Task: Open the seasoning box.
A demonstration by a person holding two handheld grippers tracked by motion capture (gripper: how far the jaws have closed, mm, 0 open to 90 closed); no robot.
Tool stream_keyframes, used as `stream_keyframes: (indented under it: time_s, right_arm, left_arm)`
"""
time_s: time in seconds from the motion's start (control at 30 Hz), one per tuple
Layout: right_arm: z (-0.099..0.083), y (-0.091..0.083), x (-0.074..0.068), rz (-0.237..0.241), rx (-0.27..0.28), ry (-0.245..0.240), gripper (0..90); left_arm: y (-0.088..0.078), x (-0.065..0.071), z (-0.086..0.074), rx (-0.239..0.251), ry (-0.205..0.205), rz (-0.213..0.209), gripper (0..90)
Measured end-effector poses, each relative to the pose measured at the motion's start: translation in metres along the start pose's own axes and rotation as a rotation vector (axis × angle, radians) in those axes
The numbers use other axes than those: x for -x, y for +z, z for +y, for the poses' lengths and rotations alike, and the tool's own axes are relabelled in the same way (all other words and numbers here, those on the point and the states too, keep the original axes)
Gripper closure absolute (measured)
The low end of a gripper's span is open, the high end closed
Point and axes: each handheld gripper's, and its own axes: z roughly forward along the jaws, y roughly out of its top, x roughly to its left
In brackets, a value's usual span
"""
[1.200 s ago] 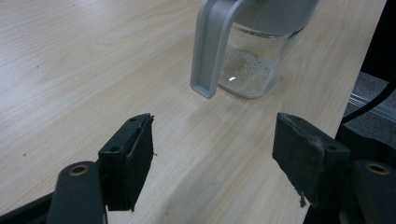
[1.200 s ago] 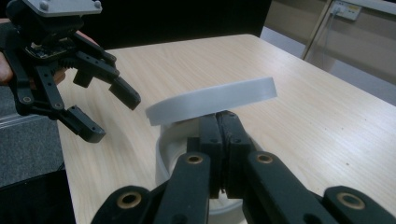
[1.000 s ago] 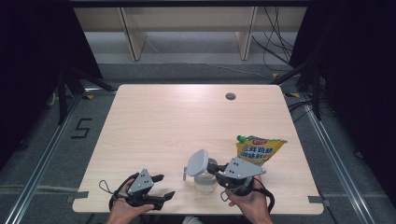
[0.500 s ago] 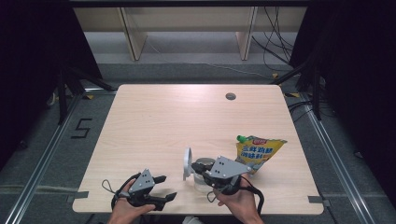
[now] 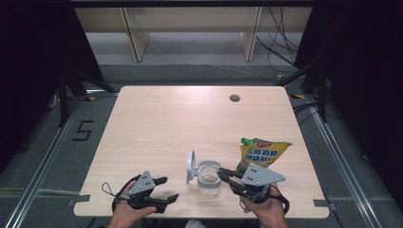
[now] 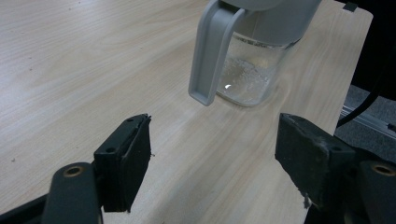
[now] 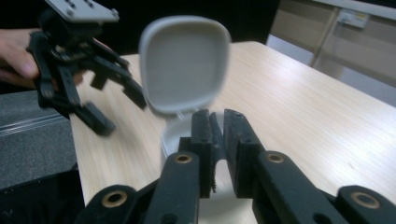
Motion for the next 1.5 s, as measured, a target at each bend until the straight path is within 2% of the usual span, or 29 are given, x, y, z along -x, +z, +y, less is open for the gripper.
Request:
stream_keyframes:
  time_s: [0.03,0.17,0.2,0.3,0.33,0.4,0.43,0.47,0.53,0.57,0.63,0.67,0.7,0.73,0.77,0.83,0.87,0.93,1.0,1.07,1.1,1.13,1.17,1.27,1.3,1.33,1.4,1.47,1.5]
  right_arm:
    - [-0.004,-0.006,0.004,-0.007,0.009,-0.011,80.4]
    - [-0.027,-0.038,0.020,-0.068,0.005,0.042,75.2]
    - [-0.027,-0.038,0.020,-0.068,0.005,0.042,75.2]
    - [-0.041,-0.052,0.031,-0.052,-0.030,0.076,67.9]
    - [-0.046,-0.057,0.033,-0.071,-0.042,0.066,67.1]
    - [-0.053,-0.063,0.037,-0.082,-0.040,0.095,64.7]
    - [-0.056,-0.067,0.040,-0.102,-0.050,0.079,63.4]
    - [-0.059,-0.073,0.041,-0.127,-0.068,0.109,61.5]
    - [-0.064,-0.077,0.049,-0.133,-0.060,0.085,59.5]
    - [-0.067,-0.080,0.051,-0.138,-0.068,0.119,57.2]
    - [-0.075,-0.085,0.057,-0.153,-0.099,0.138,53.9]
    - [-0.077,-0.086,0.059,-0.166,-0.096,0.140,52.4]
    - [-0.080,-0.087,0.060,-0.171,-0.104,0.182,50.4]
    - [-0.083,-0.087,0.063,-0.182,-0.098,0.185,47.4]
    - [-0.085,-0.087,0.066,-0.182,-0.107,0.190,45.1]
    - [-0.090,-0.086,0.070,-0.180,-0.110,0.220,40.5]
    - [-0.093,-0.084,0.075,-0.190,-0.113,0.193,39.5]
    - [-0.095,-0.082,0.076,-0.197,-0.124,0.239,36.7]
    - [-0.096,-0.080,0.083,-0.215,-0.102,0.231,35.5]
    - [-0.098,-0.078,0.088,-0.207,-0.093,0.228,35.1]
    - [-0.098,-0.078,0.091,-0.211,-0.083,0.197,35.0]
    - [-0.099,-0.075,0.093,-0.186,-0.078,0.216,34.3]
    - [-0.099,-0.073,0.092,-0.191,-0.075,0.235,34.1]
    - [-0.100,-0.069,0.098,-0.189,-0.073,0.179,32.1]
    - [-0.099,-0.068,0.097,-0.187,-0.082,0.204,31.7]
    - [-0.100,-0.067,0.102,-0.191,-0.068,0.146,30.4]
    - [-0.101,-0.064,0.103,-0.166,-0.067,0.188,27.0]
    - [-0.102,-0.062,0.105,-0.169,-0.067,0.191,26.5]
    - [-0.101,-0.060,0.103,-0.150,-0.076,0.221,26.5]
  left_arm:
    - [0.000,0.000,0.000,-0.007,0.005,-0.001,26.3]
    - [0.000,0.000,0.000,-0.016,0.011,-0.006,26.3]
    - [0.001,0.001,0.000,-0.006,-0.002,-0.008,26.3]
    - [0.001,0.000,0.000,-0.014,0.017,-0.003,26.2]
    - [0.001,0.001,0.000,-0.012,0.014,-0.004,26.3]
    - [0.002,0.001,0.000,-0.014,0.015,-0.011,26.2]
    - [0.002,0.001,0.000,-0.014,0.012,-0.014,26.3]
    - [0.002,0.001,0.000,-0.016,0.016,-0.014,26.3]
    - [0.003,0.001,0.000,-0.021,0.018,-0.018,26.2]
    - [0.003,0.001,-0.001,-0.019,0.016,-0.015,26.2]
    - [0.003,0.001,-0.001,-0.018,0.016,-0.016,26.2]
    - [0.004,0.001,-0.001,-0.014,0.015,-0.015,26.2]
    - [0.003,0.001,-0.001,-0.023,0.021,-0.011,26.2]
    - [0.004,0.002,-0.001,-0.018,0.013,-0.008,26.2]
    - [0.003,0.000,-0.001,-0.032,0.041,-0.008,26.2]
    - [0.005,0.002,-0.001,-0.014,0.013,-0.019,26.2]
    - [0.005,0.002,-0.001,-0.017,0.016,-0.019,26.2]
    - [0.005,0.002,-0.001,-0.035,0.033,-0.016,26.2]
    - [0.006,0.002,-0.001,-0.040,0.049,-0.012,26.2]
    - [0.007,0.001,-0.001,-0.035,0.034,-0.018,26.2]
    - [0.007,0.002,-0.001,-0.029,0.031,-0.018,26.2]
    - [0.007,0.001,-0.001,-0.030,0.032,-0.017,26.2]
    - [0.008,0.002,-0.002,-0.026,0.020,-0.019,26.2]
    - [0.007,0.000,-0.002,-0.035,0.031,-0.014,26.2]
    - [0.007,0.000,-0.002,-0.034,0.027,-0.017,26.2]
    - [0.006,-0.001,-0.002,-0.044,0.034,-0.018,26.2]
    - [0.007,-0.001,-0.002,-0.033,0.022,-0.018,26.2]
    - [0.007,-0.001,-0.002,-0.031,0.028,-0.013,26.2]
    - [0.007,-0.002,-0.002,-0.026,0.041,-0.017,26.2]
